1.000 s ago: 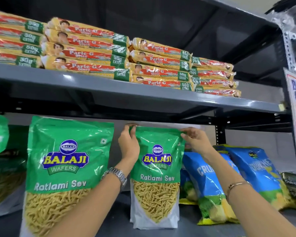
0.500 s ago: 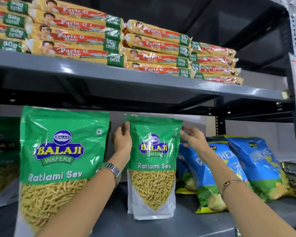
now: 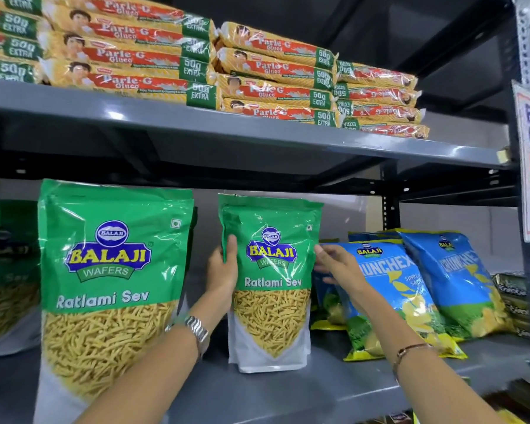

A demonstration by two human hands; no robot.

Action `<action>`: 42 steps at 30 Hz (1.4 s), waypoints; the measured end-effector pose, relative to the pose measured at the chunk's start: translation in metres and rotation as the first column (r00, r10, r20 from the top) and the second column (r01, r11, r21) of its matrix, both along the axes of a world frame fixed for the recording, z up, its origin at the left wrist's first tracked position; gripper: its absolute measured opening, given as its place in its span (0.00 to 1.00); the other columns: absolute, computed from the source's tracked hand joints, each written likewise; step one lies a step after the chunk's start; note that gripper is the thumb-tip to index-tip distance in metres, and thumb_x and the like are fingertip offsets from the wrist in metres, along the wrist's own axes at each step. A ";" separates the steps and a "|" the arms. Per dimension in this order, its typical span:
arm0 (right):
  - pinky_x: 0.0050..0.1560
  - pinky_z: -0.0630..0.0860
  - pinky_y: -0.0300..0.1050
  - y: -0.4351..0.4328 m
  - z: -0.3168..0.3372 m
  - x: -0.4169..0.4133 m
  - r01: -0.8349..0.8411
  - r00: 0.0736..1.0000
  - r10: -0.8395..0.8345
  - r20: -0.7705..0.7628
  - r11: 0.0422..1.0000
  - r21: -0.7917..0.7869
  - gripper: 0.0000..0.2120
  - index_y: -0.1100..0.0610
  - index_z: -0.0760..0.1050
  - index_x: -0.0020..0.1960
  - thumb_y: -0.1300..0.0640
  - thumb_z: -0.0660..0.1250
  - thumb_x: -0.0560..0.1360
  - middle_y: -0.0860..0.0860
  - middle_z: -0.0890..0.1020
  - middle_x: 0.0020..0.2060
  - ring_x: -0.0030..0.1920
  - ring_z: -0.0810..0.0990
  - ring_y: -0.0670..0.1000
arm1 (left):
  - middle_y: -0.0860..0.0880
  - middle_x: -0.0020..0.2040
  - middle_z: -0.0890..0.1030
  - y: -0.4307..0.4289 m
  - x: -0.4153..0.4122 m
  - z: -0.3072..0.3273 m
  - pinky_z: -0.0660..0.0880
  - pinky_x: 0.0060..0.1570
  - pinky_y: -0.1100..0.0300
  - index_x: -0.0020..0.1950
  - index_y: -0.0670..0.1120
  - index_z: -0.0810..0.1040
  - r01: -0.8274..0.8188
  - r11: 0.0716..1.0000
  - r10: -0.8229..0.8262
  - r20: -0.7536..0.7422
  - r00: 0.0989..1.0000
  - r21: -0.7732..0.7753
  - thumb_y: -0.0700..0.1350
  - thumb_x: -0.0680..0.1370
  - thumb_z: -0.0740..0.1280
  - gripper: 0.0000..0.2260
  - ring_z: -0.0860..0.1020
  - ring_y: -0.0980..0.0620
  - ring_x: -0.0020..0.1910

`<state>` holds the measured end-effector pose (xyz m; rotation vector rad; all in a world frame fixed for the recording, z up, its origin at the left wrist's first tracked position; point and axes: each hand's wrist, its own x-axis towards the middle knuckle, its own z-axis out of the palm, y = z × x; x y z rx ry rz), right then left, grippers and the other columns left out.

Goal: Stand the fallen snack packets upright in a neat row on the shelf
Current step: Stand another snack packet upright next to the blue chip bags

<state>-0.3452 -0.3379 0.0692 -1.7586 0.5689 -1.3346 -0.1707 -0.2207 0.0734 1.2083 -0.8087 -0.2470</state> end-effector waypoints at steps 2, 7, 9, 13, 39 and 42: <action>0.48 0.75 0.47 0.003 -0.022 -0.002 -0.105 0.988 0.112 -0.107 0.992 0.070 0.19 0.52 0.71 0.57 0.43 0.69 0.70 0.49 0.80 0.52 0.50 0.80 0.48 | 0.46 0.69 0.70 0.010 -0.007 -0.019 0.68 0.63 0.50 0.71 0.46 0.60 0.065 0.994 -0.068 0.030 0.997 0.088 0.68 0.68 0.59 0.38 0.72 0.46 0.63; 0.61 0.75 0.50 0.006 -0.068 0.007 -0.247 0.917 0.296 -0.268 0.948 0.201 0.41 0.55 0.69 0.62 0.42 0.79 0.55 0.51 0.82 0.56 0.56 0.80 0.51 | 0.51 0.65 0.72 0.023 -0.010 -0.060 0.66 0.59 0.59 0.69 0.45 0.61 0.252 0.947 -0.263 0.032 0.964 0.198 0.56 0.69 0.68 0.33 0.72 0.50 0.61; 0.65 0.73 0.55 0.007 -0.076 0.010 -0.284 0.915 0.335 -0.226 0.930 0.232 0.40 0.56 0.71 0.61 0.42 0.80 0.54 0.52 0.83 0.56 0.57 0.81 0.52 | 0.50 0.68 0.71 0.025 -0.004 -0.071 0.66 0.61 0.60 0.69 0.47 0.61 0.308 0.909 -0.342 0.078 0.937 0.280 0.60 0.61 0.72 0.41 0.72 0.52 0.62; 0.64 0.73 0.59 0.022 -0.082 0.010 -0.301 0.920 0.350 -0.175 0.919 0.256 0.30 0.52 0.73 0.59 0.44 0.76 0.62 0.50 0.83 0.55 0.57 0.81 0.53 | 0.52 0.69 0.70 0.034 0.000 -0.085 0.63 0.65 0.58 0.70 0.51 0.59 0.296 0.895 -0.362 0.155 0.919 0.334 0.58 0.58 0.76 0.45 0.68 0.52 0.67; 0.49 0.74 0.33 0.056 -0.097 -0.014 -0.304 0.864 0.337 -0.373 0.941 0.146 0.50 0.46 0.61 0.66 0.51 0.81 0.49 0.42 0.76 0.59 0.58 0.75 0.39 | 0.51 0.63 0.71 0.079 -0.005 -0.111 0.71 0.59 0.61 0.71 0.50 0.58 0.170 0.912 -0.297 0.315 0.902 0.373 0.48 0.64 0.76 0.41 0.73 0.55 0.58; 0.46 0.74 0.29 0.053 -0.093 -0.019 -0.305 0.856 0.335 -0.393 0.942 0.140 0.49 0.45 0.60 0.66 0.53 0.81 0.52 0.41 0.76 0.59 0.57 0.74 0.36 | 0.52 0.60 0.71 0.074 -0.008 -0.105 0.71 0.55 0.63 0.70 0.49 0.60 0.173 0.906 -0.302 0.303 0.904 0.386 0.46 0.63 0.77 0.40 0.74 0.55 0.54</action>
